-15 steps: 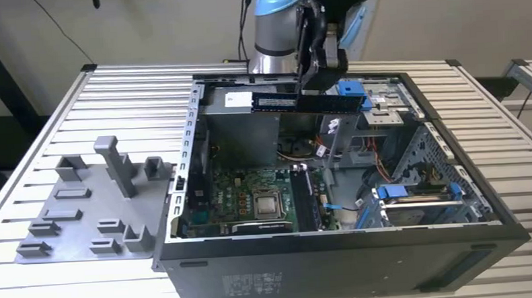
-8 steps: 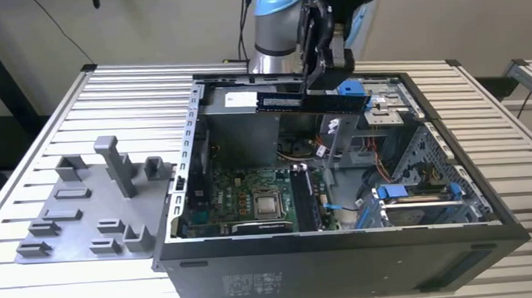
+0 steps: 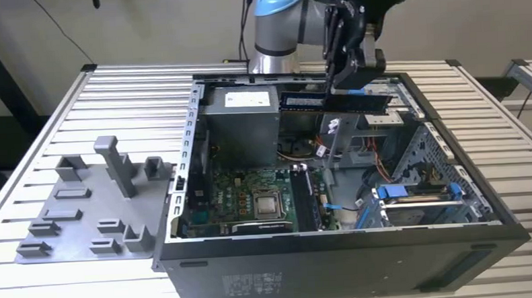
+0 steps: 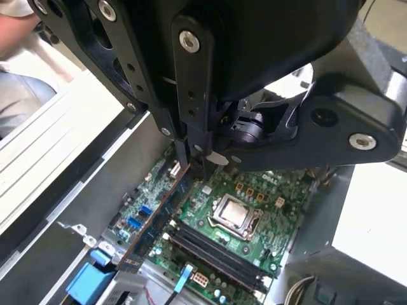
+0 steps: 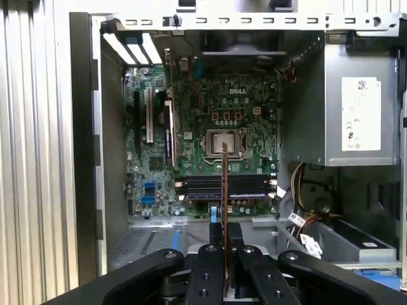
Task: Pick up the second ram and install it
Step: 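Pick up the second ram and move it above second insertion slot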
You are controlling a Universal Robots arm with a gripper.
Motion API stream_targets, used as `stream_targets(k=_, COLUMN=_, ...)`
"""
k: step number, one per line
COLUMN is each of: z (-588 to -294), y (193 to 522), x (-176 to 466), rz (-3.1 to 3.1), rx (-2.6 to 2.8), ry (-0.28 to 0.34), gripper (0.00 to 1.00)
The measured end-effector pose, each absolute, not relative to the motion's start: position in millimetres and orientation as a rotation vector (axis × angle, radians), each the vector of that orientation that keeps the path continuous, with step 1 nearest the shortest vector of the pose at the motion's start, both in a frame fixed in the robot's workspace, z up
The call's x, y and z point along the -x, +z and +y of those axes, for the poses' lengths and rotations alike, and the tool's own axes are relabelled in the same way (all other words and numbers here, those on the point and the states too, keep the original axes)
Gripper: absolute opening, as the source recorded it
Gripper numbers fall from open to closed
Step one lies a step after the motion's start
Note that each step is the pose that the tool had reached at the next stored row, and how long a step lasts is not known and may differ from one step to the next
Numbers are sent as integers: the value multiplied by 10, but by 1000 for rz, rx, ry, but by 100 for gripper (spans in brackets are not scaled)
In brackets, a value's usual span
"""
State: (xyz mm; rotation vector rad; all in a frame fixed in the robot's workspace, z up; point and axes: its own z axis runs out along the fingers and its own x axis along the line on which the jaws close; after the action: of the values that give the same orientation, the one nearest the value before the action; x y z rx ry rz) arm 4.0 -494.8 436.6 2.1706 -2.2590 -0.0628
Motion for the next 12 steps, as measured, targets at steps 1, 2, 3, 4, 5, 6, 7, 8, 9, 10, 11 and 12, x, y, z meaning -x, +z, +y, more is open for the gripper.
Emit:
stream_targets(k=1, z=-4948, y=4366, x=-72, rz=-2259, rx=-2171, ry=-63, gripper=14)
stream_targets(k=2, z=-4948, y=4365, x=-95, rz=-2259, rx=-2171, ry=-63, gripper=14)
stream_targets(k=3, z=-4948, y=4365, x=-111, rz=-2259, rx=-2171, ry=-63, gripper=14)
stream_targets(k=4, z=-4948, y=4365, x=-118, rz=-2259, rx=-2171, ry=-63, gripper=14)
stream_targets(k=5, z=-4948, y=4365, x=-118, rz=-2259, rx=-2171, ry=-63, gripper=14)
stream_targets(k=6, z=-4948, y=4365, x=-118, rz=-2259, rx=-2171, ry=-63, gripper=14)
stream_targets(k=7, z=-4948, y=4365, x=-119, rz=-2259, rx=-2171, ry=-63, gripper=14)
stream_targets(k=8, z=-4948, y=4365, x=-120, rz=-2259, rx=-2171, ry=-63, gripper=14)
stream_targets(k=9, z=-4948, y=4365, x=-120, rz=-2259, rx=-2171, ry=-63, gripper=14)
stream_targets(k=10, z=-4948, y=4365, x=-121, rz=-2259, rx=-2171, ry=-63, gripper=14)
stream_targets(k=11, z=-4948, y=4365, x=-121, rz=-2259, rx=-2171, ry=-63, gripper=14)
stream_targets(k=12, z=-4948, y=4365, x=-122, rz=-2259, rx=-2171, ry=-63, gripper=14)
